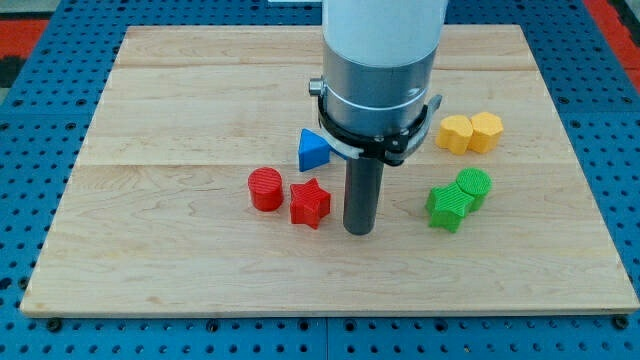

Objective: Push the green star along with green circle up a bit

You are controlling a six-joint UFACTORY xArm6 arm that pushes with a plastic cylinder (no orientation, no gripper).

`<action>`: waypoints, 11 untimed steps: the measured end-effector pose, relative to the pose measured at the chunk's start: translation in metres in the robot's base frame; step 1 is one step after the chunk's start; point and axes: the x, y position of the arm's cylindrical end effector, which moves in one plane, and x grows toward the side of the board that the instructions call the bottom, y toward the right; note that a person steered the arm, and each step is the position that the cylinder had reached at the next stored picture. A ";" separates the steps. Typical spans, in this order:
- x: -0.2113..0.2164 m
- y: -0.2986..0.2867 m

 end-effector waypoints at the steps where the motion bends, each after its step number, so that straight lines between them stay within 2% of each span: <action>1: 0.013 0.044; 2: 0.012 0.091; 4: 0.002 0.131; 6: -0.026 0.131; 11: -0.039 0.131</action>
